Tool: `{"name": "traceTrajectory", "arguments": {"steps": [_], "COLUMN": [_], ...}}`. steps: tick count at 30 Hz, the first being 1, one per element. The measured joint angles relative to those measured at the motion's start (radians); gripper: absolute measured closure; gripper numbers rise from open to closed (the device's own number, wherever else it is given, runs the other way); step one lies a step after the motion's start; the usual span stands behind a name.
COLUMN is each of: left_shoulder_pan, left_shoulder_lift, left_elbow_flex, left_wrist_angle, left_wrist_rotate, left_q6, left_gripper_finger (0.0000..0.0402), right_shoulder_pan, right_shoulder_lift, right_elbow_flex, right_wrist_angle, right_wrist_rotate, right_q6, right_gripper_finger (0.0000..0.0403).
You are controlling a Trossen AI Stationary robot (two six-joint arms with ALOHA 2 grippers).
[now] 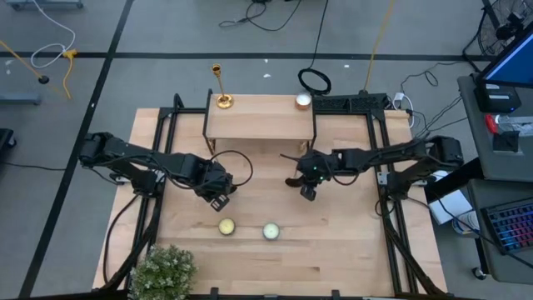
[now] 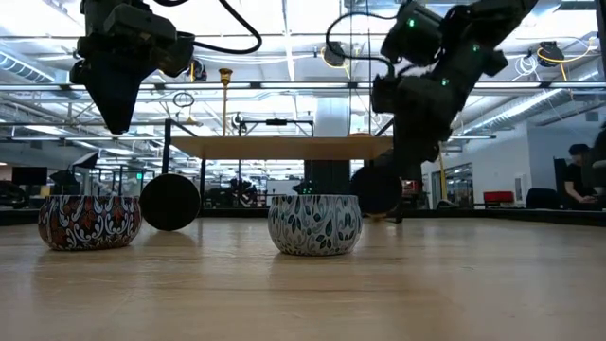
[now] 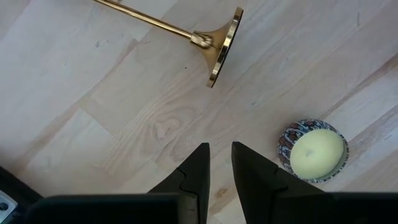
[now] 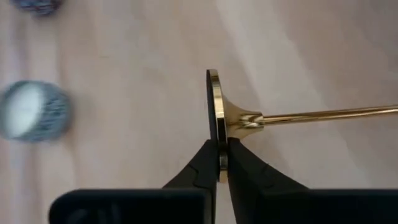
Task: Pick & Place candle stick holders
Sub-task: Put the right gold candle holder on the shelf aligned with the other gold candle holder
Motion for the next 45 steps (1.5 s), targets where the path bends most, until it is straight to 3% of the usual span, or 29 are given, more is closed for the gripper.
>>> {"name": "traceTrajectory", "arguments": {"steps": [7,14,26,29,37,45], "left_shoulder_pan": [0.000,0.000,0.000,-0.001,-0.025,-0.054], "left_shoulder_lift": [0.000,0.000,-0.117,-0.164,-0.262,-0.275], "left_elbow_flex": [0.000,0.000,0.000,0.000,0.000,0.000], "left_wrist_angle": [0.002,0.002,0.029,0.088,0.367,0.517], "left_wrist_rotate": [-0.017,-0.017,-0.015,0.006,-0.008,-0.033], "left_q6": [0.000,-0.019,-0.039,-0.091,-0.273,-0.334], "left_gripper_finger": [0.0330,0.0330,0.0330,0.0330,0.0330,0.0330], "right_shoulder_pan": [0.081,0.170,0.389,0.434,0.512,0.550], "right_shoulder_lift": [0.001,0.000,-0.001,0.000,0.000,0.000], "right_elbow_flex": [0.125,0.270,0.410,0.427,0.456,0.456], "right_wrist_angle": [-0.031,-0.179,-0.182,-0.164,-0.143,-0.133], "right_wrist_rotate": [0.012,0.070,0.083,0.140,0.370,0.583], "right_q6": [0.003,0.014,0.220,0.222,0.026,-0.140], "right_gripper_finger": [0.0390,0.0390,0.0390,0.0390,0.0390,0.0390]}}
